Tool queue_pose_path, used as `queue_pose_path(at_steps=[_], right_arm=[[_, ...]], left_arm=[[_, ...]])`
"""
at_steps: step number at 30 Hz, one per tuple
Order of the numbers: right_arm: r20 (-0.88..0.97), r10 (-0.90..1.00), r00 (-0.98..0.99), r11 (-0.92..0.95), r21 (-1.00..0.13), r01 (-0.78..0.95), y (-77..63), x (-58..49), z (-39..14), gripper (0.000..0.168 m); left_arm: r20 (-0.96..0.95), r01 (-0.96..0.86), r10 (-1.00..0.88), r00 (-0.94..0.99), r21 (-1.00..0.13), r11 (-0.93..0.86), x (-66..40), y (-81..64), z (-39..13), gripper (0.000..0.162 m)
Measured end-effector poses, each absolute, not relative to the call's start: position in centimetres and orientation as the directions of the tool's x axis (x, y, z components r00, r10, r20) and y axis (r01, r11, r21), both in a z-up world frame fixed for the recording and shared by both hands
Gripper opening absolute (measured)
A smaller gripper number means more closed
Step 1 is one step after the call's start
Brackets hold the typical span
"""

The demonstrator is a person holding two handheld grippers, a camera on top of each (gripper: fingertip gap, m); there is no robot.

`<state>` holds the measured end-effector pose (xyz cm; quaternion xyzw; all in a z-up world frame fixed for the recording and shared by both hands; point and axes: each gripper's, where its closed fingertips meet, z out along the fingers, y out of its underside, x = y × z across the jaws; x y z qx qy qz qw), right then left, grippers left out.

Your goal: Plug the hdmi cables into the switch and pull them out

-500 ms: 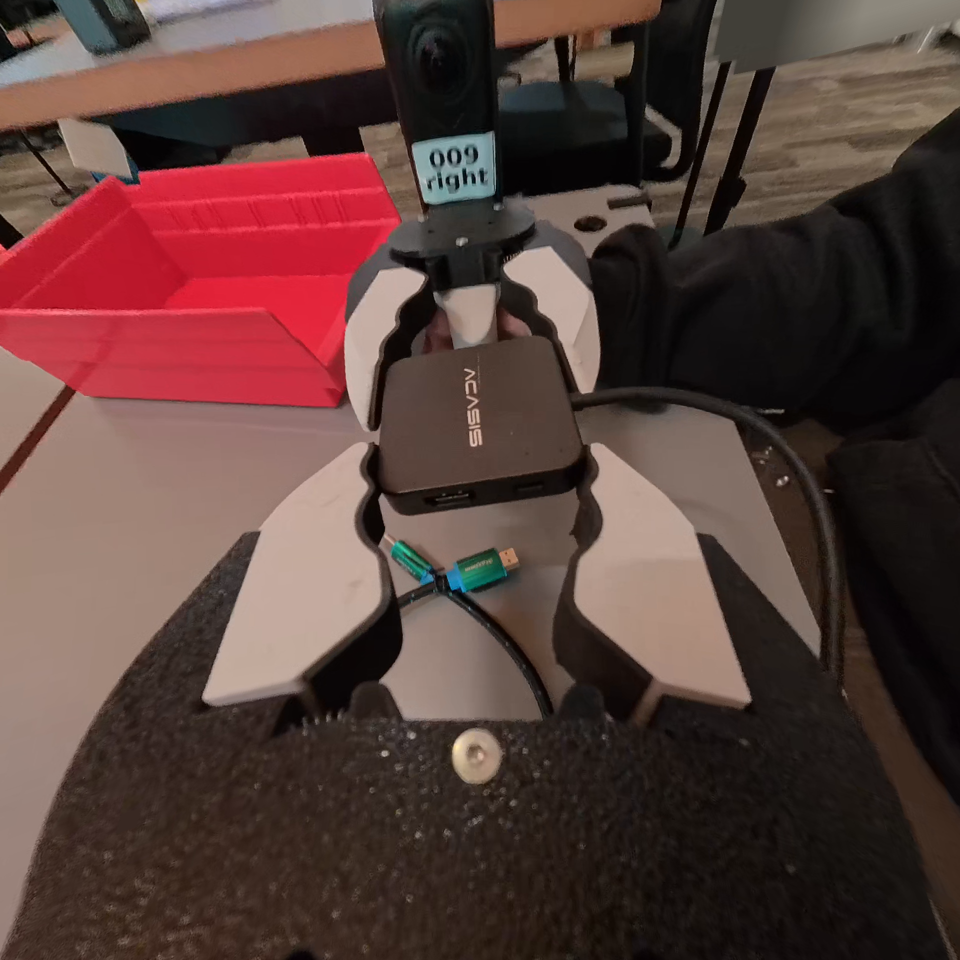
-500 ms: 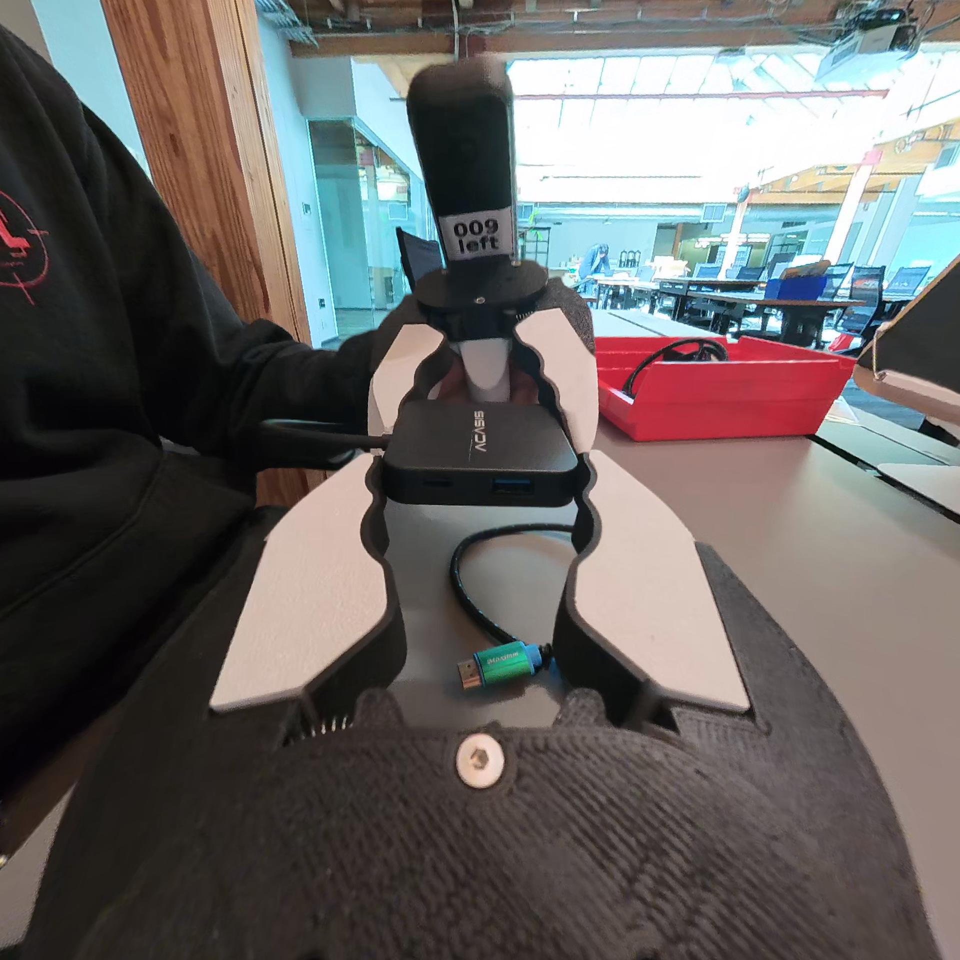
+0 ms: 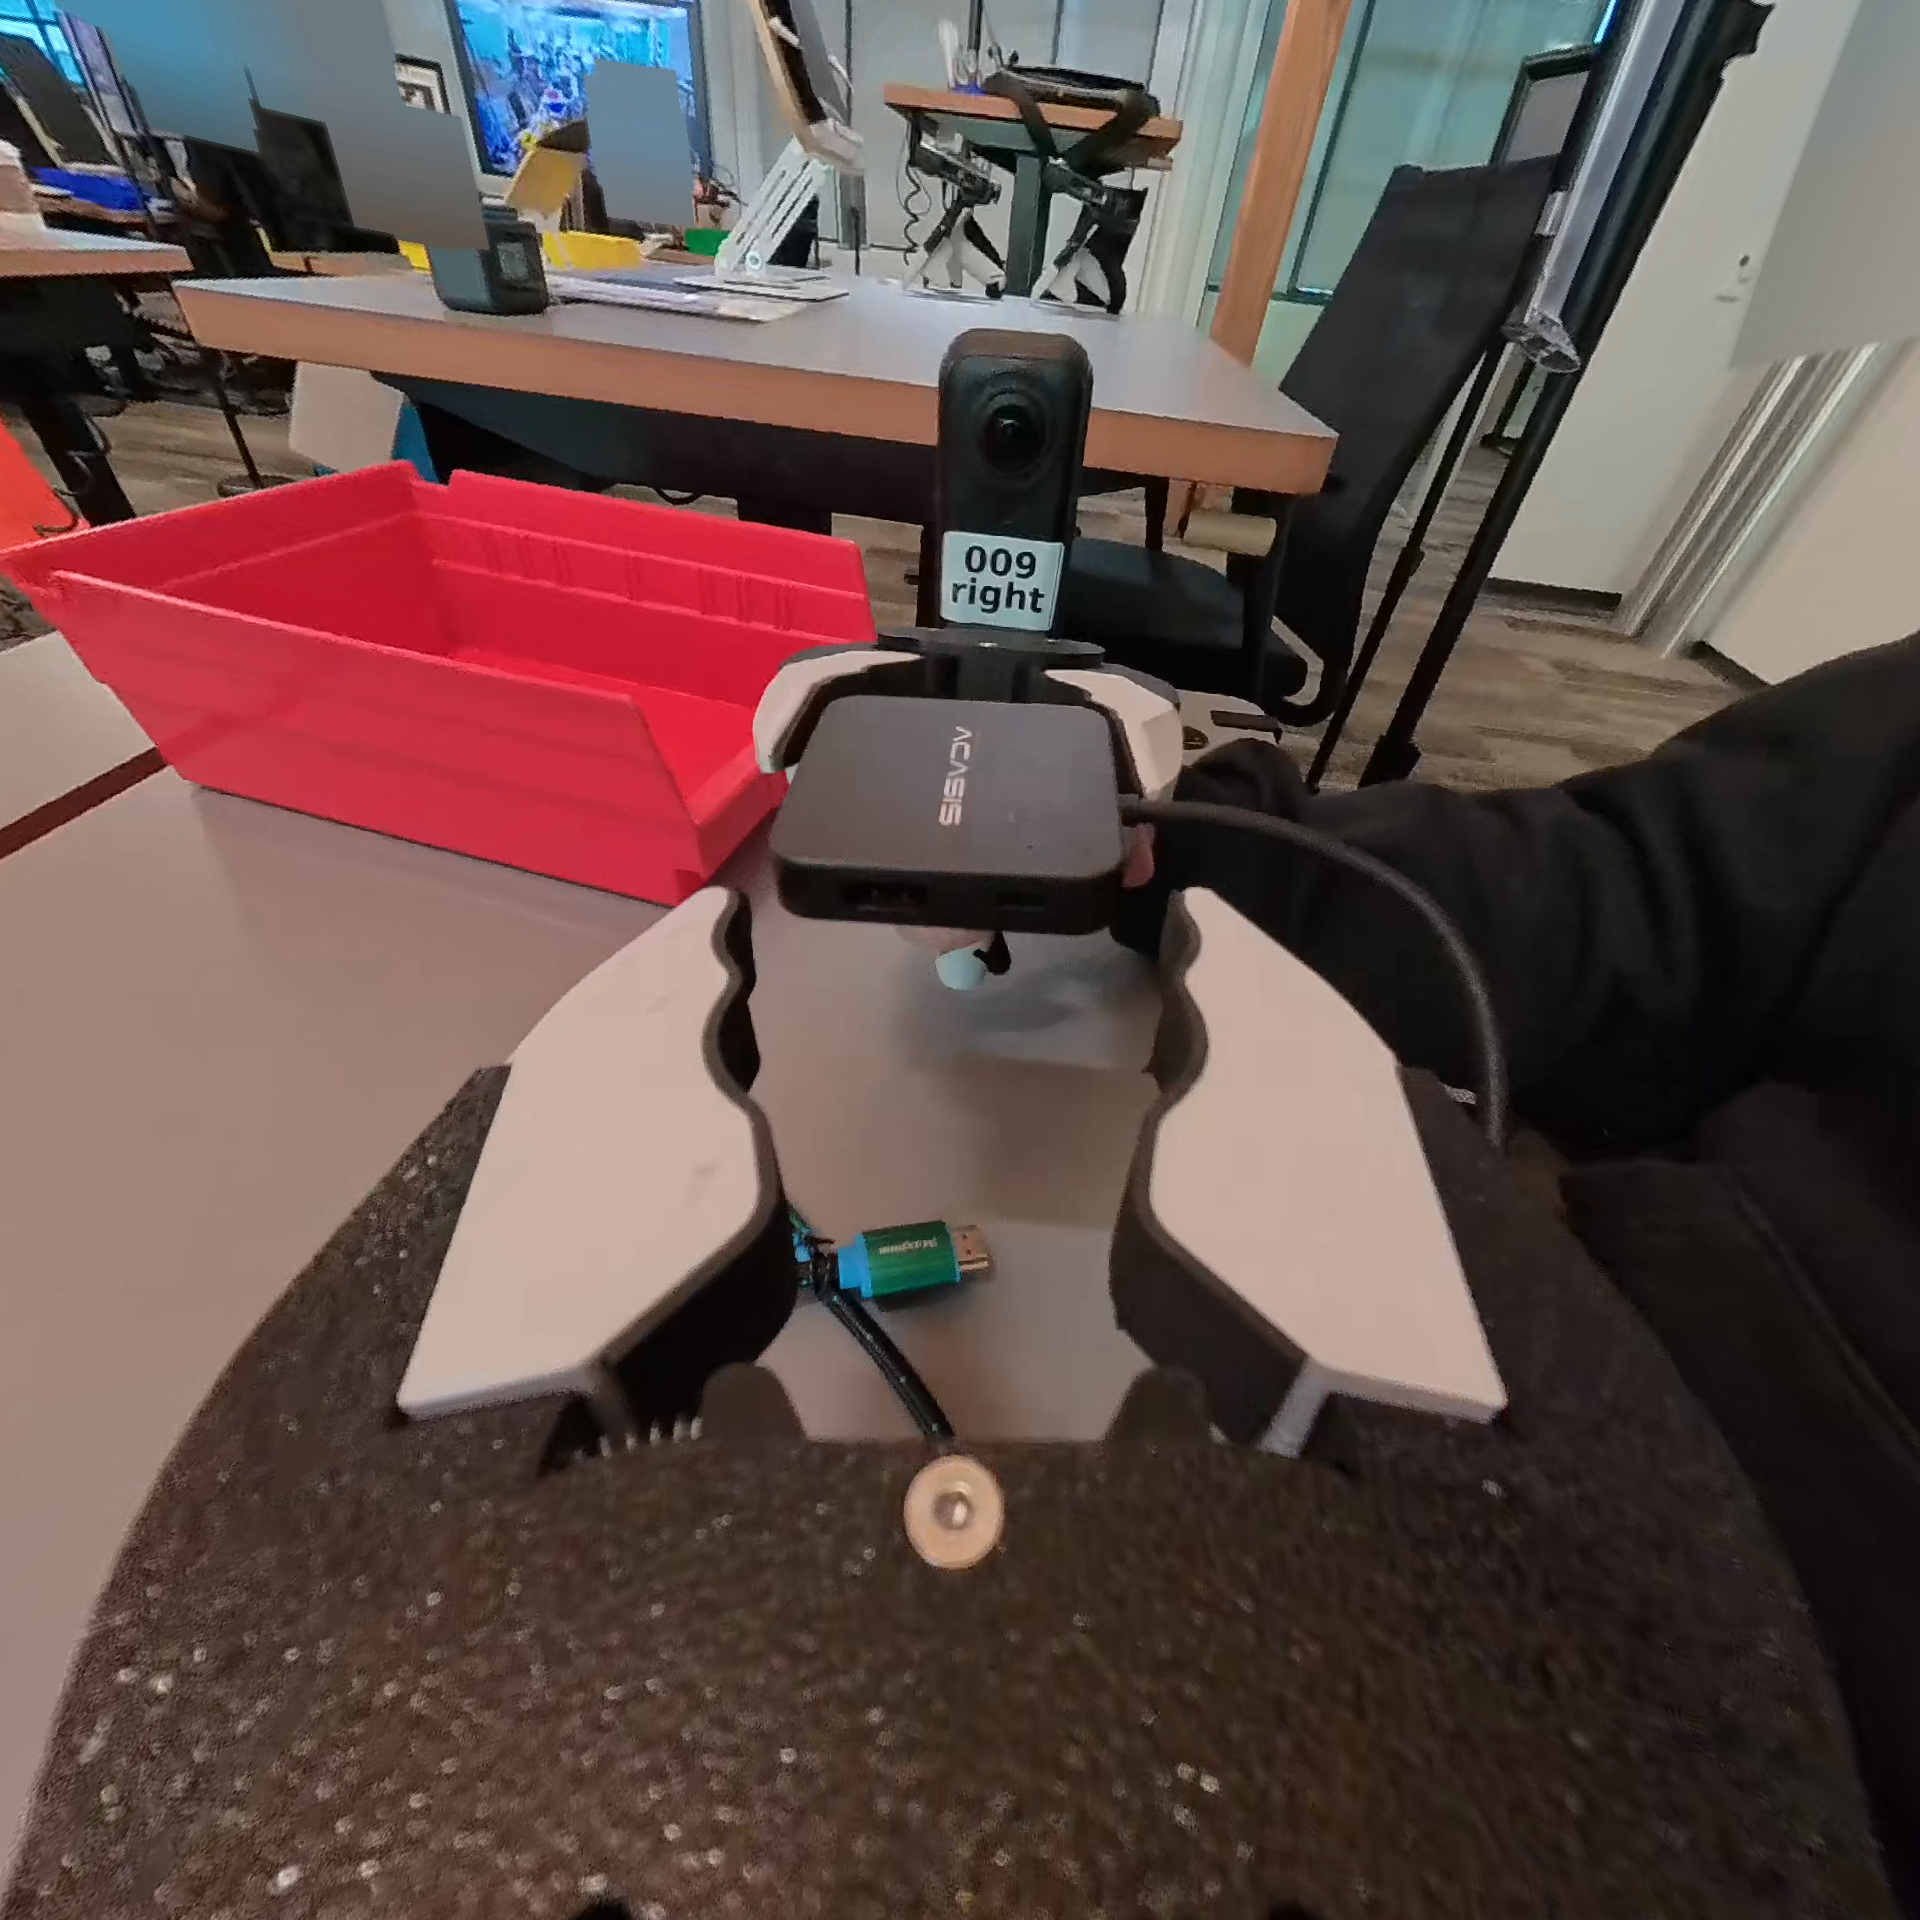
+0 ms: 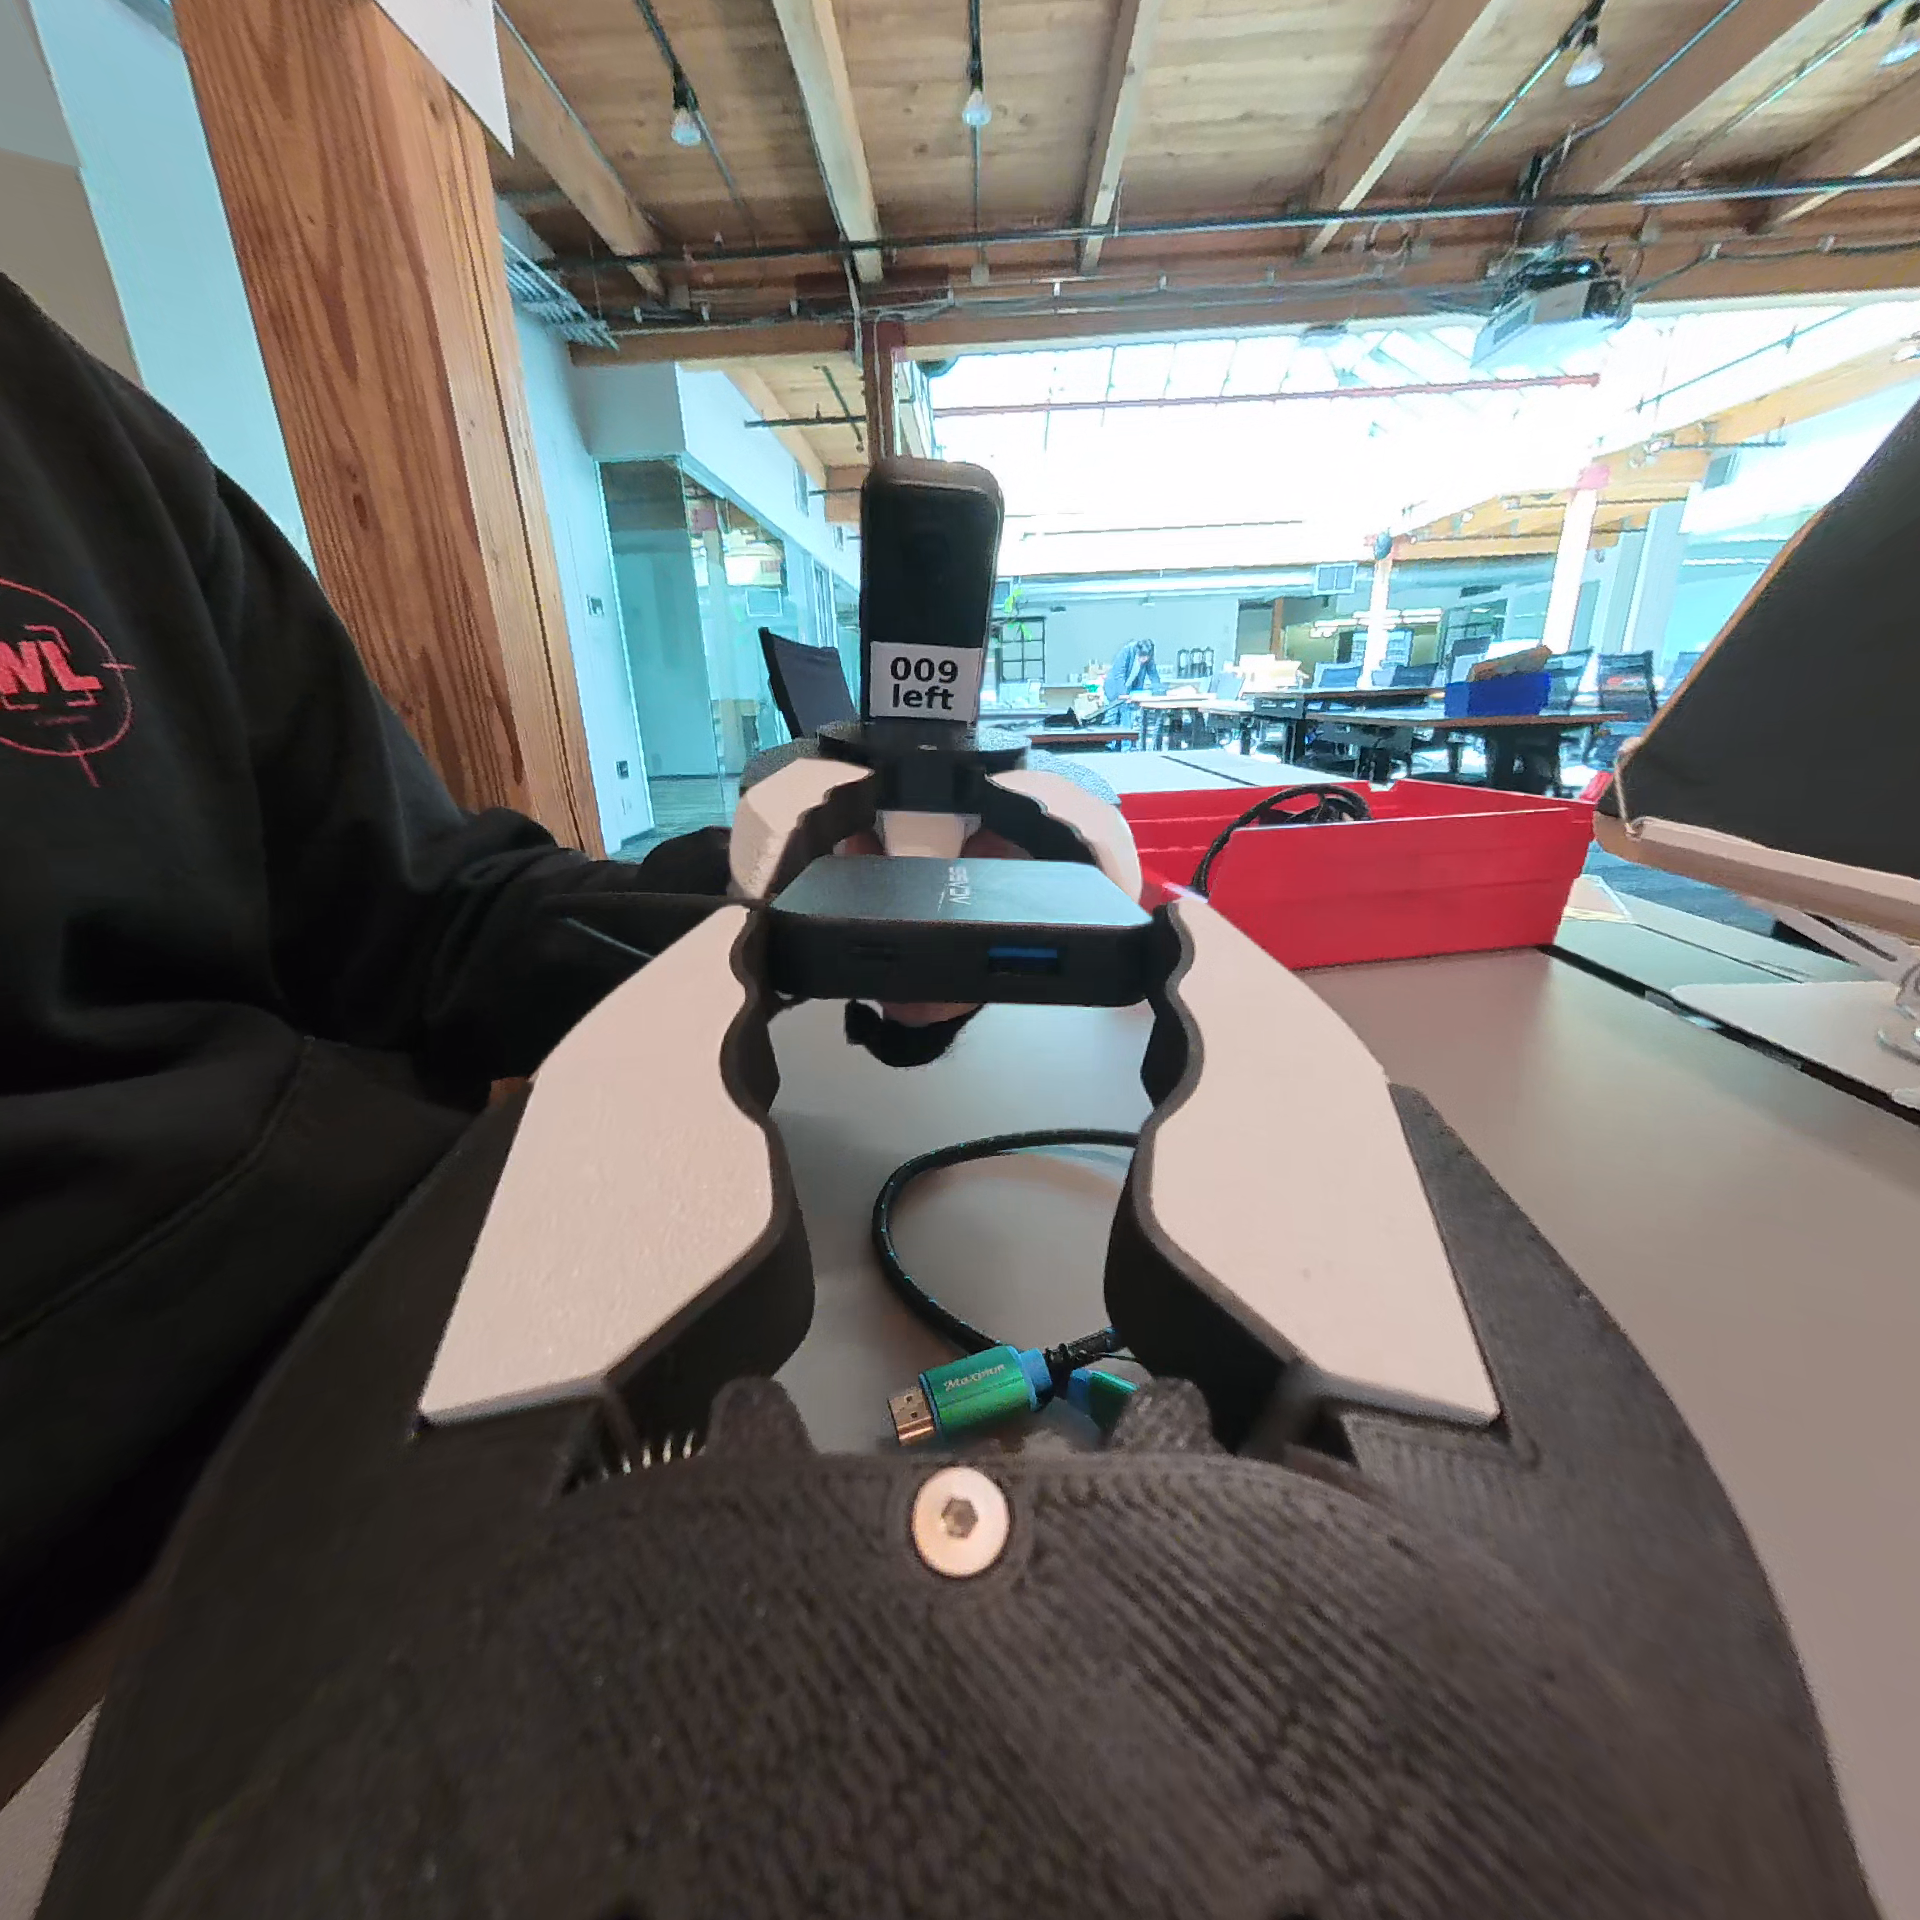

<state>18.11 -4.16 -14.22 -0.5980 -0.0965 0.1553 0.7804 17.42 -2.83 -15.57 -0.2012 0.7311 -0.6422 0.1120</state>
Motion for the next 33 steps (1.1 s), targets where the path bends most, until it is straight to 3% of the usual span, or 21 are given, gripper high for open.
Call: queue_pose_path(at_steps=[15, 18, 26, 33], right_arm=[[-0.043, 0.383, 0.923, 0.203, -0.971, -0.129, -3.2, 17.0, -15.3, 0.07], [-0.084, 0.4, 0.913, 0.232, -0.954, -0.19, -3.2, 17.1, -14.7, 0.072], [-0.048, 0.368, 0.929, 0.271, -0.95, -0.157, -3.3, 17.3, -14.5, 0.071], [-0.023, 0.37, 0.929, 0.285, -0.949, -0.137, -3.4, 17.1, -14.5, 0.071]], left_arm=[[0.011, -0.08, -0.458, -0.889, -0.988, 0.133, 17.5, -3.5, -14.8, 0.068], [-0.074, -0.028, -0.452, -0.889, -0.976, 0.216, 17.5, -3.5, -15.2, 0.068], [0.03, -0.107, -0.45, -0.893, -0.983, 0.147, 17.7, -3.6, -15.3, 0.068], [-0.03, -0.044, -0.44, -0.897, -0.987, 0.156, 17.5, -3.7, -14.8, 0.068]])
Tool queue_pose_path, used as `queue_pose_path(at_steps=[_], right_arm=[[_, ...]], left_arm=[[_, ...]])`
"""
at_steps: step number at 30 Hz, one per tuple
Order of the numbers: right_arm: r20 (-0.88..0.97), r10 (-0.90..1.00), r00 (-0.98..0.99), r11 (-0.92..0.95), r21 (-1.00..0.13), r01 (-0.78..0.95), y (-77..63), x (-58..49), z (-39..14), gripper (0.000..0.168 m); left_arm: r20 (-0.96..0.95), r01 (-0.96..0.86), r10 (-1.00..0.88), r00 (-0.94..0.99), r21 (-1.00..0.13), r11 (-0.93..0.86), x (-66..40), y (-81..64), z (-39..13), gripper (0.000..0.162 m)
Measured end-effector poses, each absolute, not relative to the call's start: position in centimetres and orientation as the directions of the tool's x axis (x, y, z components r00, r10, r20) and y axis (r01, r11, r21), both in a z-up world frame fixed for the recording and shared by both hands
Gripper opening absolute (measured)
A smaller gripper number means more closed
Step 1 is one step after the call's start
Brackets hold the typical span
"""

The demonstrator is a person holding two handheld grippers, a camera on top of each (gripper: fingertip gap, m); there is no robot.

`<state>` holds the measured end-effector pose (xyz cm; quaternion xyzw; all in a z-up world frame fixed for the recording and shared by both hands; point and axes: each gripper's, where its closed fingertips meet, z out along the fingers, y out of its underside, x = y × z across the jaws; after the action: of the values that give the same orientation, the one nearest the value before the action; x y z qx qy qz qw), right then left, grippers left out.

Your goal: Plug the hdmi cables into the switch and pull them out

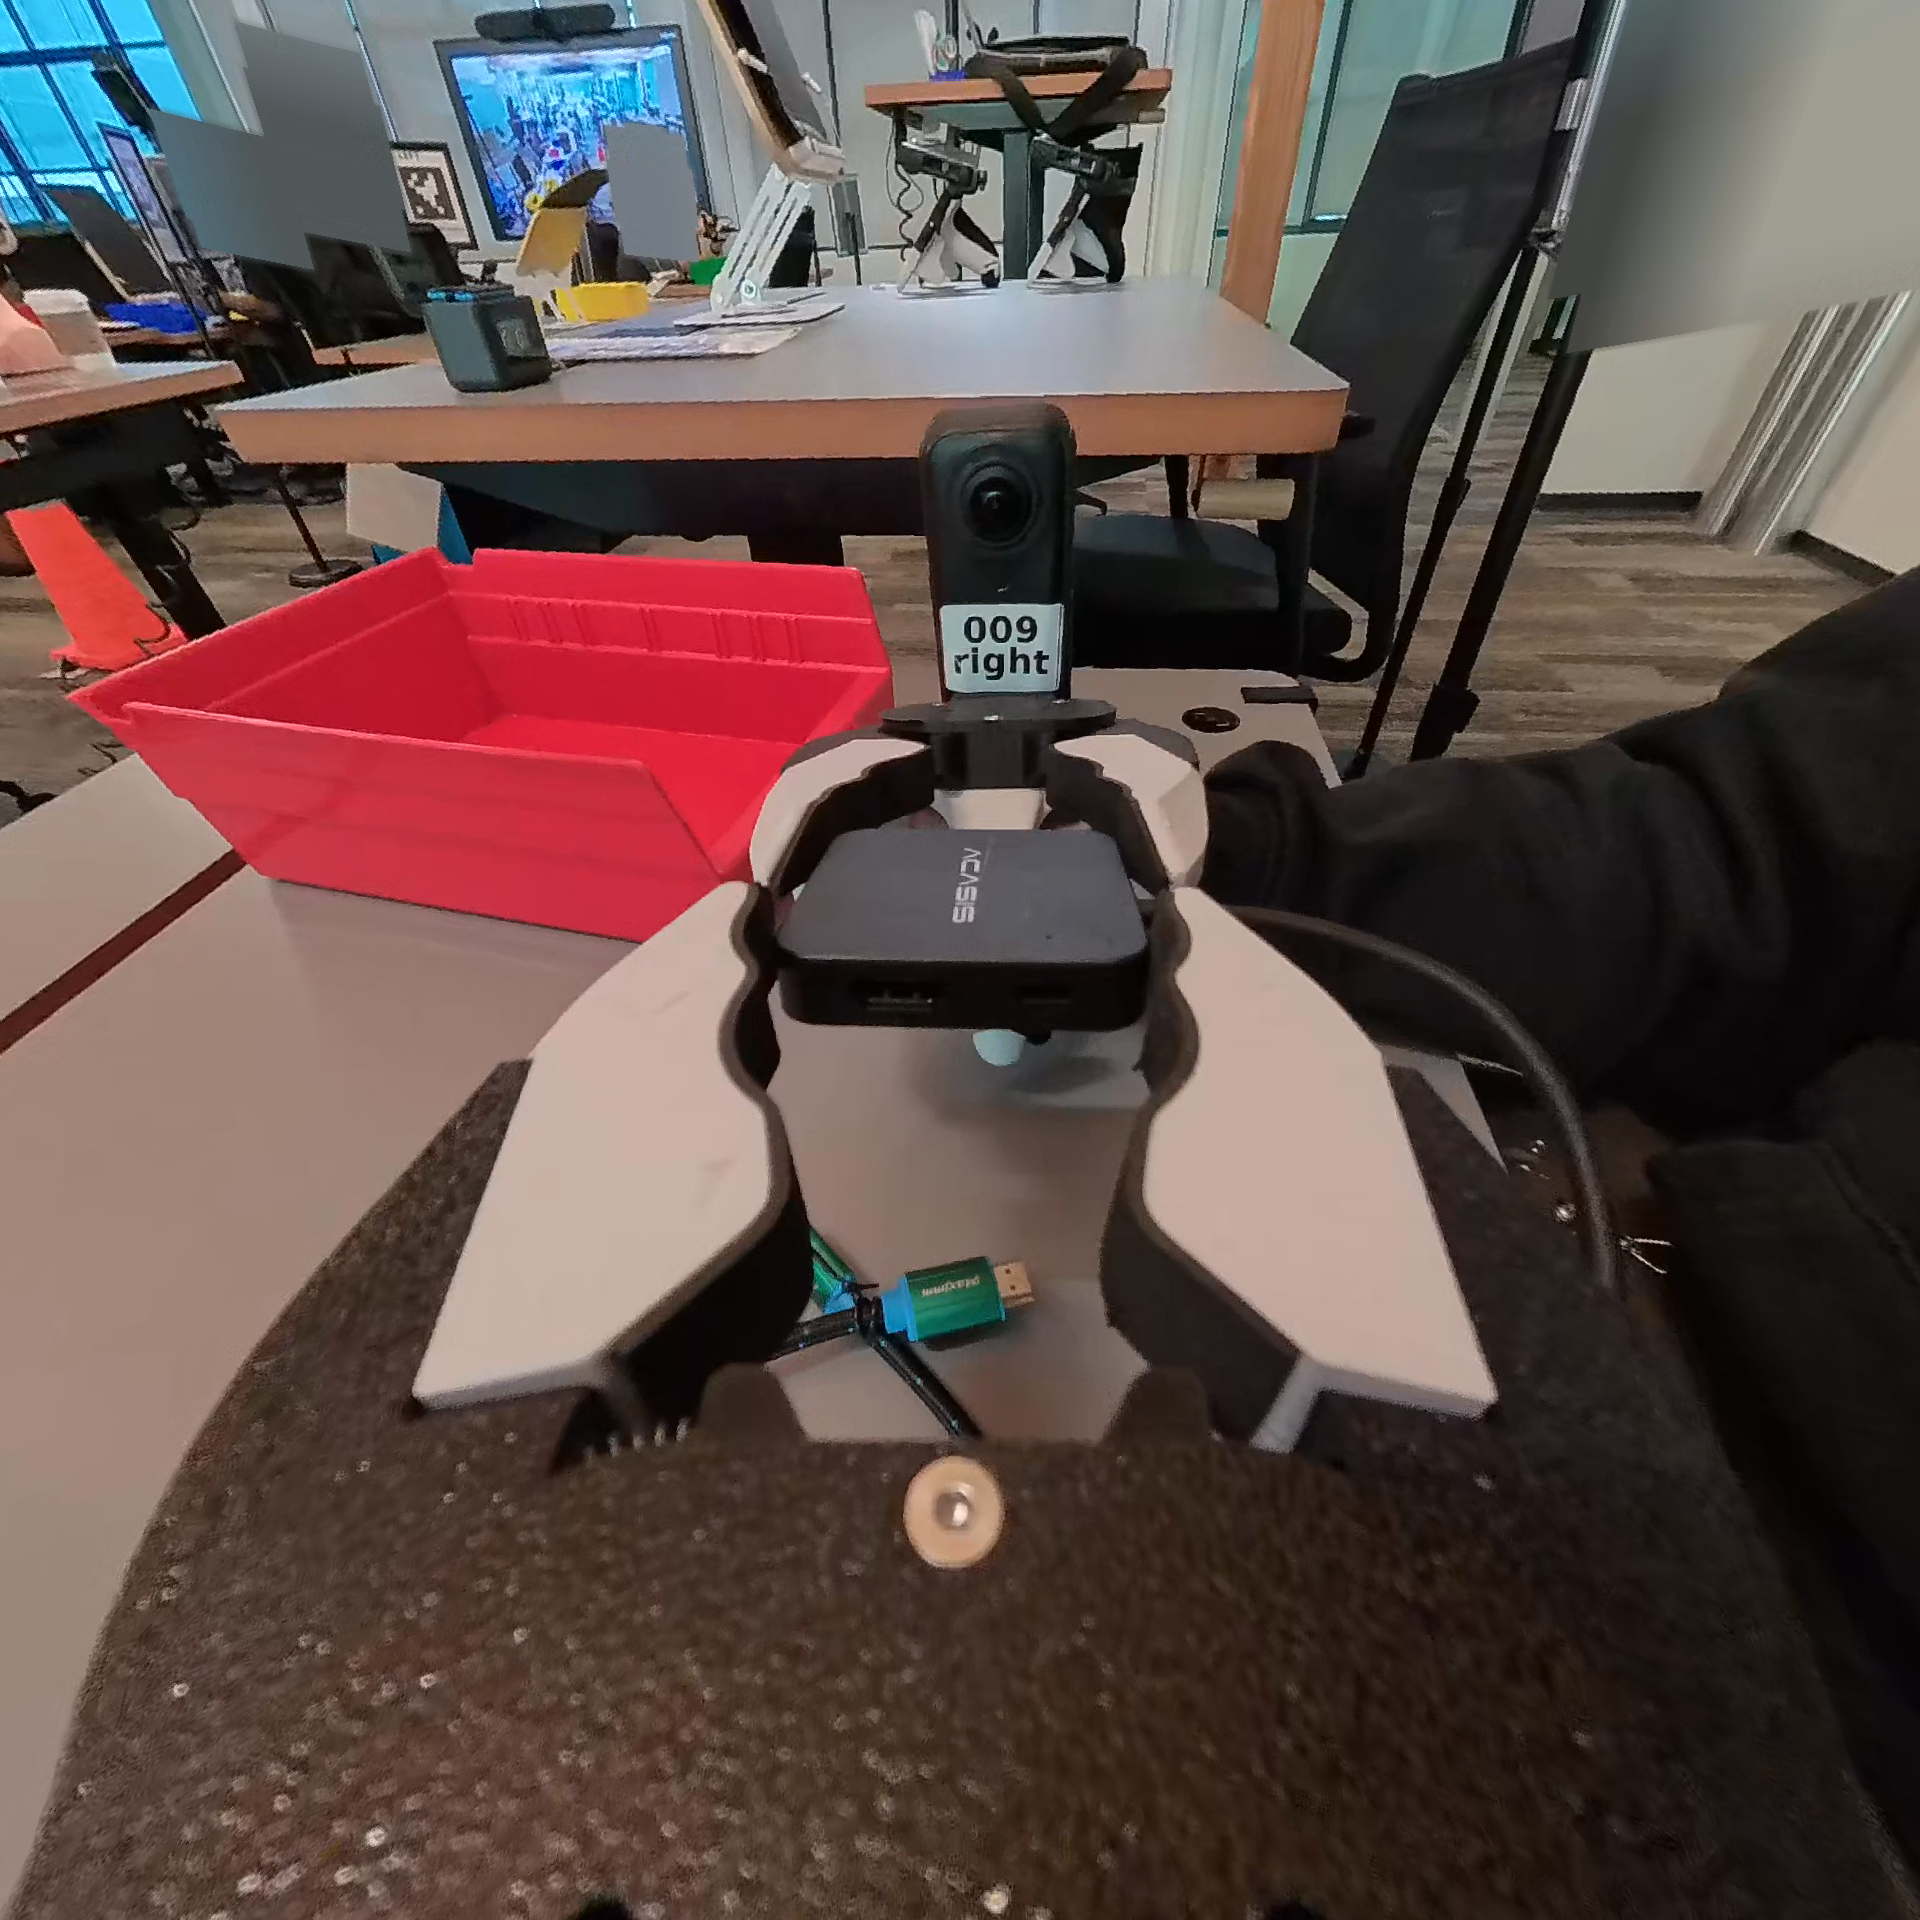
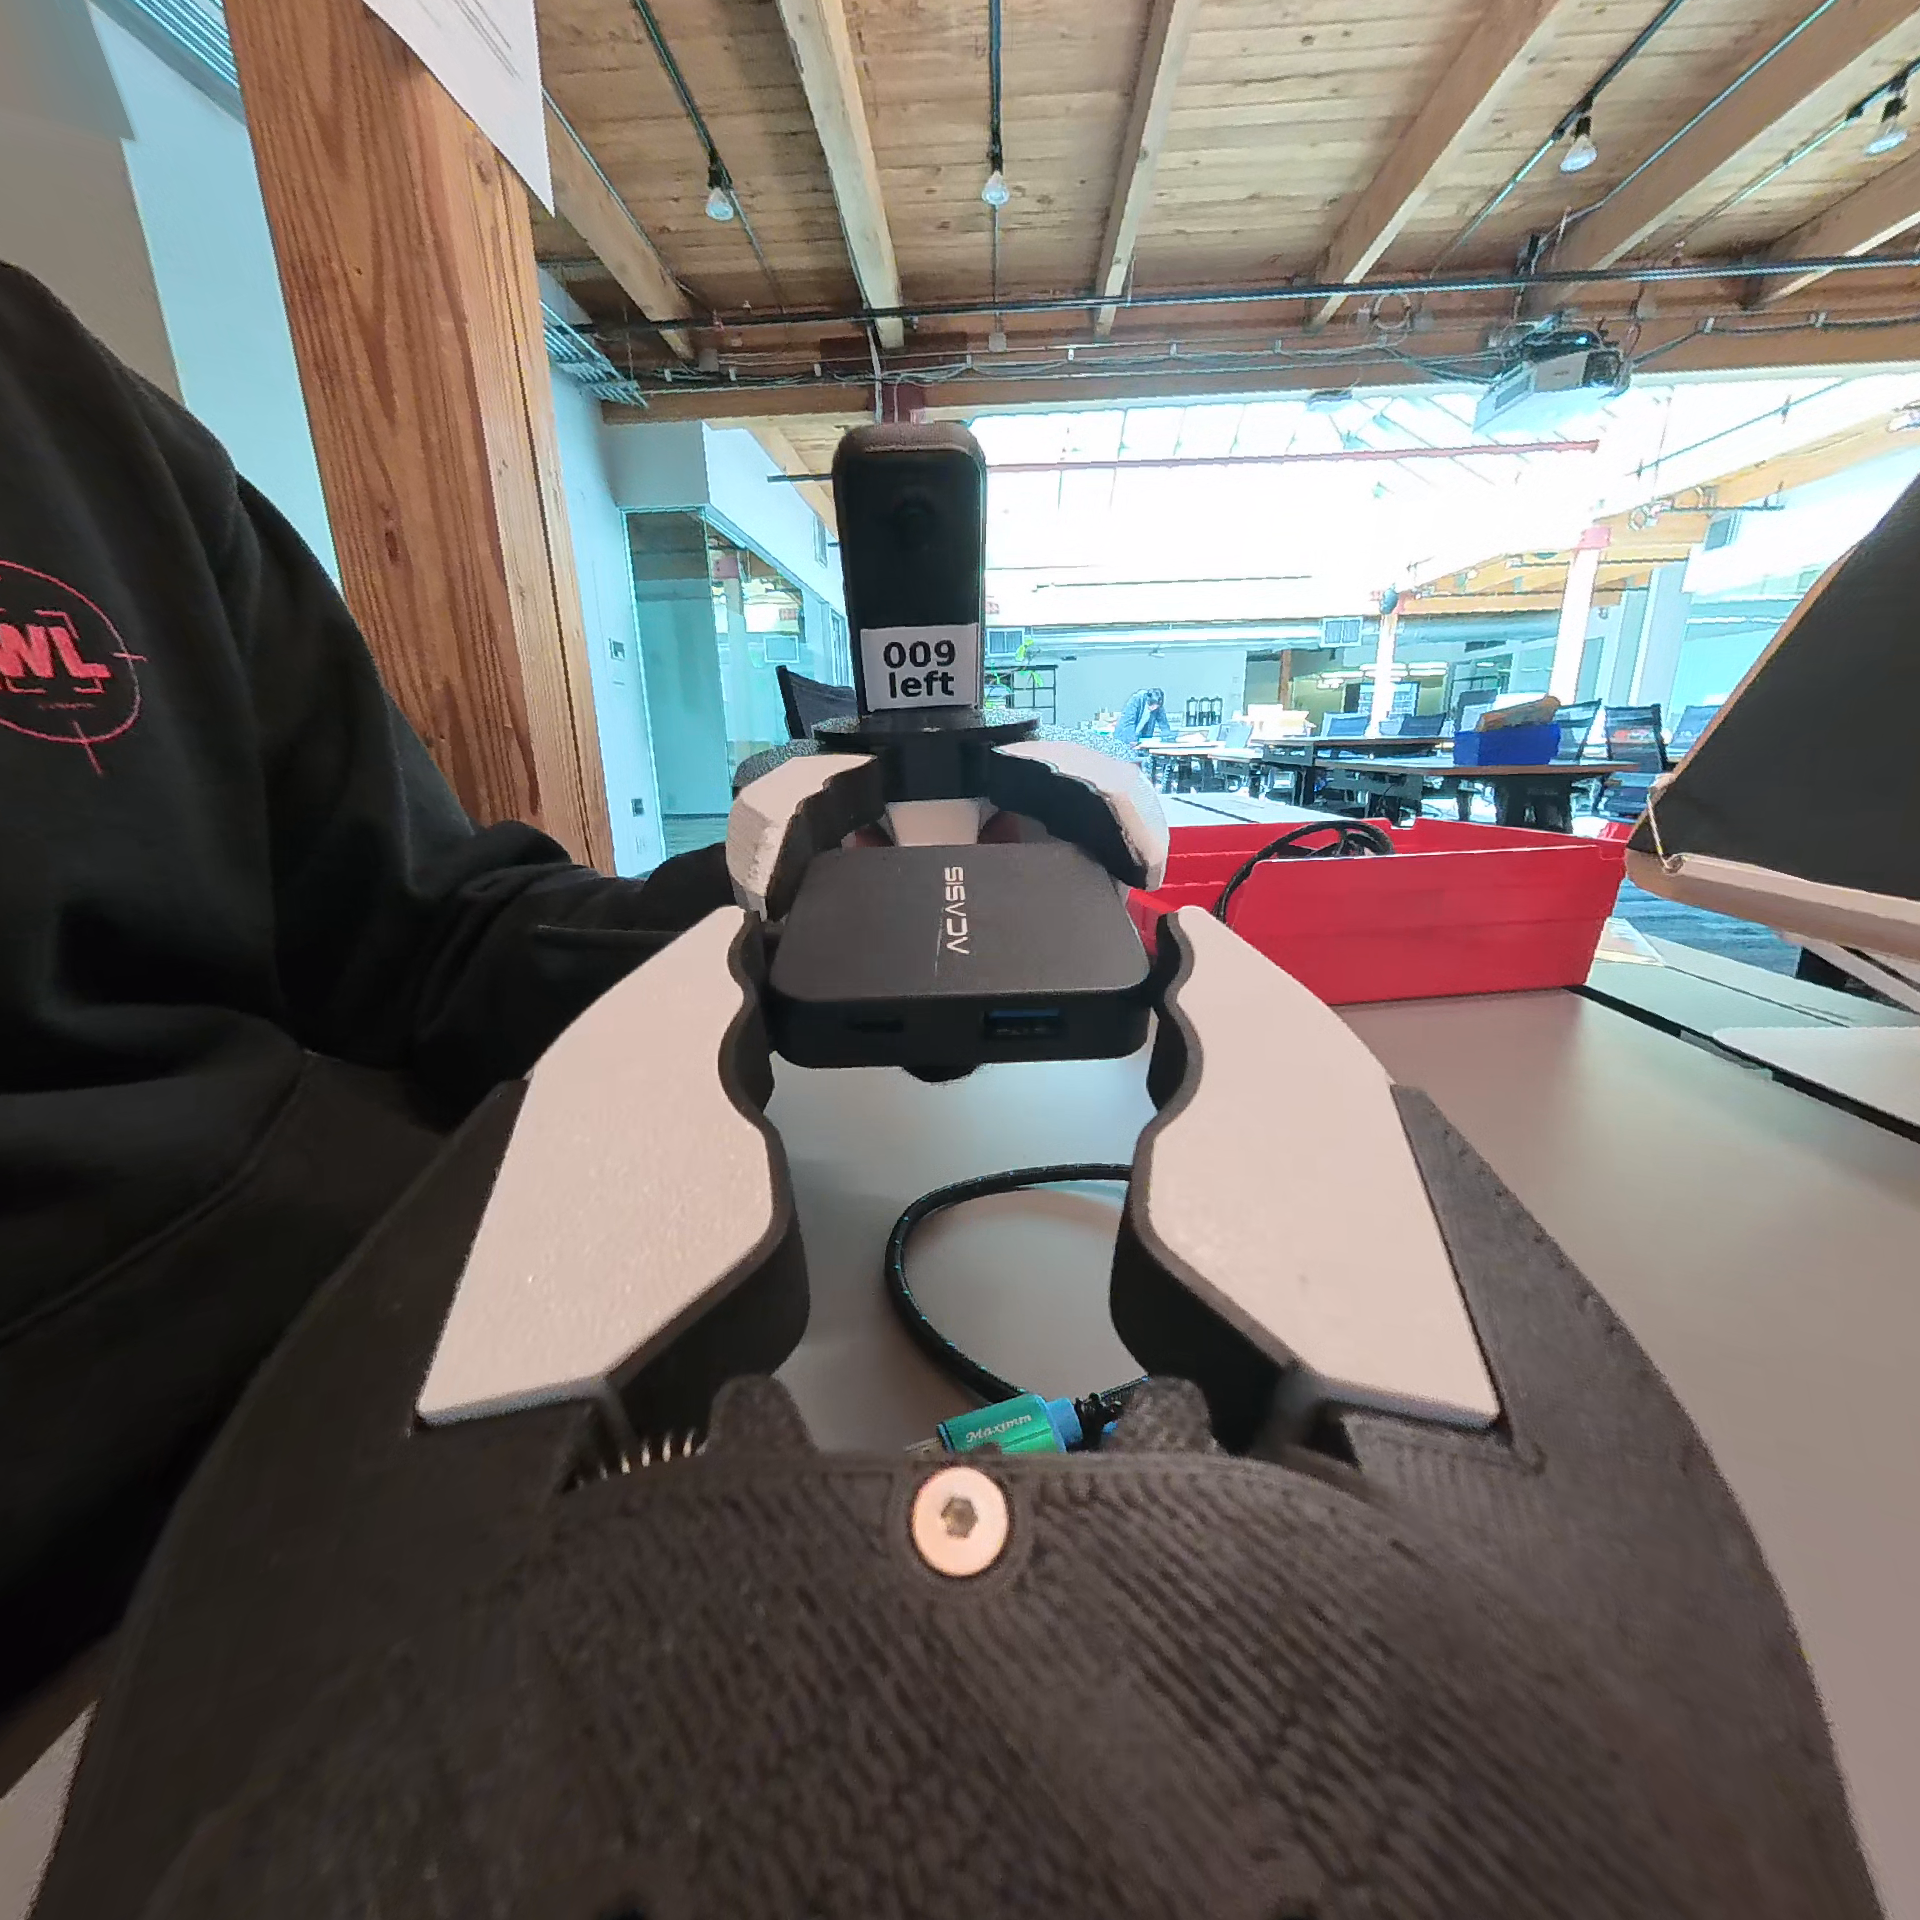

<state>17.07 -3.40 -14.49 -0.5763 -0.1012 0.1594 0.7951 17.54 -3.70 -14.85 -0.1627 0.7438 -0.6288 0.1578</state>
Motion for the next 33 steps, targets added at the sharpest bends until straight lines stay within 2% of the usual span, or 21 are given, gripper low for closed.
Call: queue_pose_path(at_steps=[7, 11, 26, 33], right_arm=[[-0.043, 0.389, 0.92, 0.271, -0.949, -0.159, -3.31, 16.91, -14.76, 0.073], [-0.037, 0.397, 0.917, 0.27, -0.95, -0.155, -3.46, 16.8, -14.86, 0.071], [-0.021, 0.41, 0.912, 0.271, -0.952, -0.144, -3.32, 16.35, -14.81, 0.074], [-0.033, 0.416, 0.909, 0.267, -0.951, -0.157, -3.26, 16.33, -14.72, 0.073]], left_arm=[[-0.06, -0.013, -0.437, -0.898, -0.987, 0.162, 17.36, -3.69, -14.78, 0.068], [-0.022, -0.022, -0.426, -0.905, -0.995, 0.099, 17.28, -3.34, -14.18, 0.068], [-0.033, -0.034, -0.409, -0.912, -0.987, 0.156, 17.08, -3.7, -15.12, 0.068], [-0.029, -0.024, -0.413, -0.91, -0.992, 0.122, 17.01, -3.79, -14.68, 0.068]])
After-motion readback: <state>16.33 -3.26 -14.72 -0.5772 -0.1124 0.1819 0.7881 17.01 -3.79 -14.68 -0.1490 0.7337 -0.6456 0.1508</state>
